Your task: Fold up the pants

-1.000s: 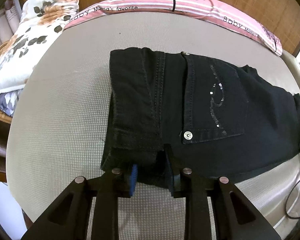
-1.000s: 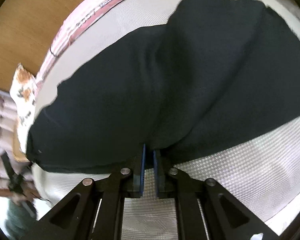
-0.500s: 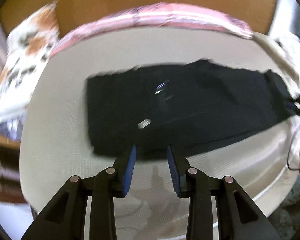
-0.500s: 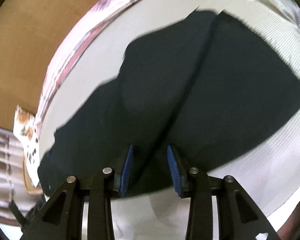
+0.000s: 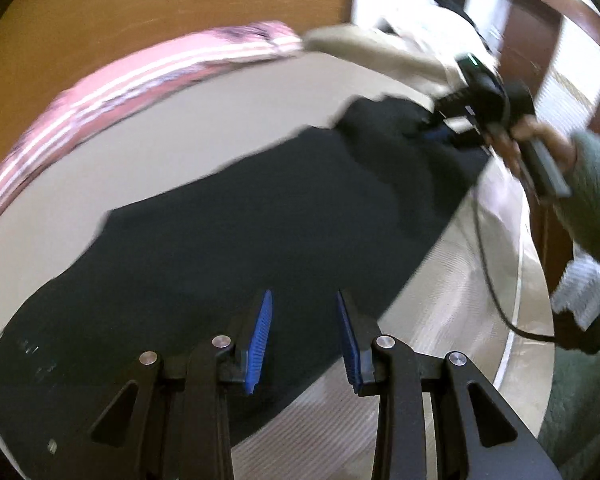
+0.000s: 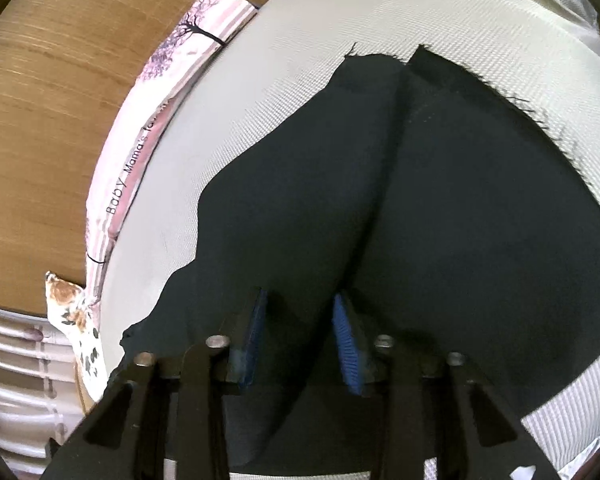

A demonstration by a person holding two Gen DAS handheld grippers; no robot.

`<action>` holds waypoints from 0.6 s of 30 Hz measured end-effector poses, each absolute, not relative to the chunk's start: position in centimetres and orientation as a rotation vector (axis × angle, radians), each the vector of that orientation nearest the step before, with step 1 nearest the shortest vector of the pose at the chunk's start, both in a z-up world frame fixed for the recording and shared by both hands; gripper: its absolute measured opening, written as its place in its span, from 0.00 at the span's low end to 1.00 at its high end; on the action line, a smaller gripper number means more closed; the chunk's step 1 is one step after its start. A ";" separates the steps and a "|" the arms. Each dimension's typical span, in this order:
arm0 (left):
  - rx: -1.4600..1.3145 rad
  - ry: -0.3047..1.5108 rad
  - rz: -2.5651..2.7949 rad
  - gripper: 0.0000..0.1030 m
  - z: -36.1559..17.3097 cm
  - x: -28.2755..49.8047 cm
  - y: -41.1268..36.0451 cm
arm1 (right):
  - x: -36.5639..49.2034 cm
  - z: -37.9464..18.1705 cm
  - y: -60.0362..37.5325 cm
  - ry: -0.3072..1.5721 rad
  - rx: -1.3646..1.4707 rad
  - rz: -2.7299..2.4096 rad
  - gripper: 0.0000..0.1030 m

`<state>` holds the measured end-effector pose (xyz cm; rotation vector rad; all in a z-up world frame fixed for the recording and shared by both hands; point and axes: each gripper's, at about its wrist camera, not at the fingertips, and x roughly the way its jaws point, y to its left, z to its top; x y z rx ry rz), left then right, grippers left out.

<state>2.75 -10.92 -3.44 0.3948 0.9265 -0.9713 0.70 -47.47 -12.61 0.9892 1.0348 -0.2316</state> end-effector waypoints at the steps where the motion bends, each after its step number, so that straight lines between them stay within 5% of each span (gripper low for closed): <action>1: 0.410 0.928 -0.999 0.33 -3.9 2.4 -11.8 | 0.9 -12.3 -47.6 1.030 0.984 -0.223 0.11; 12: 0.460 0.943 -1.062 0.33 -7.2 1.3 -17.6 | 7.9 -10.3 -46.5 1.054 0.961 -0.128 0.09; 18: 0.400 0.970 -1.017 0.32 -8.2 2.5 -17.8 | 12.4 -10.8 -45.2 1.052 0.944 -0.041 0.20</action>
